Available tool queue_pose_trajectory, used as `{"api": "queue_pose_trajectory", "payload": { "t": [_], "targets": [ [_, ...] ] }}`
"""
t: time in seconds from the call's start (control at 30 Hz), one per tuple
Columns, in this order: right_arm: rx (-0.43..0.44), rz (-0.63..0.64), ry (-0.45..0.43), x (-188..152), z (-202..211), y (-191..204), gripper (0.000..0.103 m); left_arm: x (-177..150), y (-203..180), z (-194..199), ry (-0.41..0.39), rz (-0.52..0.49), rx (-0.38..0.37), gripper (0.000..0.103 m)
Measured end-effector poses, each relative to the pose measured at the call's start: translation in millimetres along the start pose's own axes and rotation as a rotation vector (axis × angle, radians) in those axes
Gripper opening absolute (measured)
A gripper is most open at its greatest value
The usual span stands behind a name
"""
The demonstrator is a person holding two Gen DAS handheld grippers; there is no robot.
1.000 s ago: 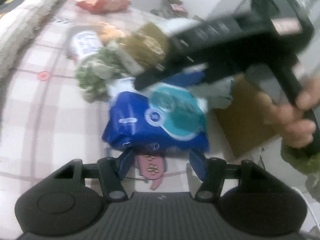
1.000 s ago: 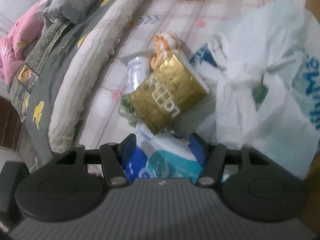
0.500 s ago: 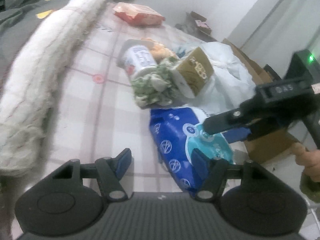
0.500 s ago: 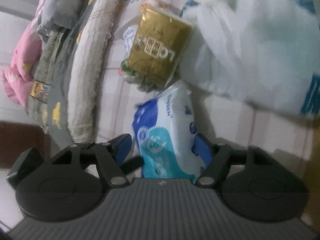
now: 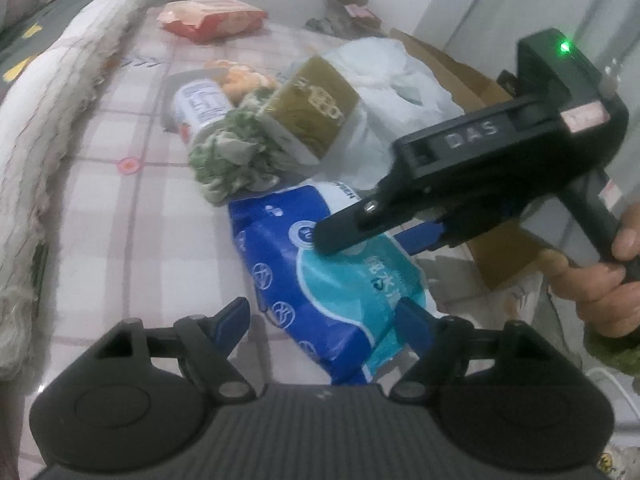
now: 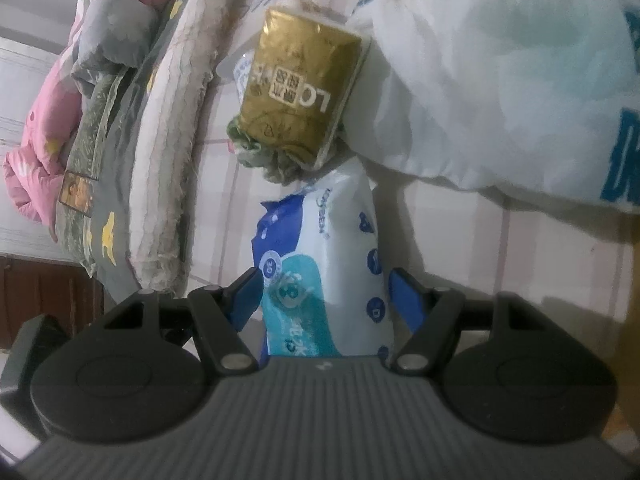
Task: Organize soft objects
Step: 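Close the right gripper on the diaper pack's end and lift it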
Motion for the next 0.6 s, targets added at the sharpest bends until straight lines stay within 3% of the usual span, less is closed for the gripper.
{"api": "queue_pose_trajectory", "payload": {
  "t": [0.6],
  "targets": [
    [0.045,0.002,0.017,-3,-12,-4,0.066,8,-6,-18,0.037,-0.011,0.015,0.082]
  ]
}}
Point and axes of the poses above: each gripper's, at about its wrist camera, not at the fingertips, and z roughly against the way its jaws point, y to its left, x to its top, the point moved 4 cm from there along -z, roughly the way its jaws point, and after that the axes turned 10 degrees about x, right-handed, at the moved point
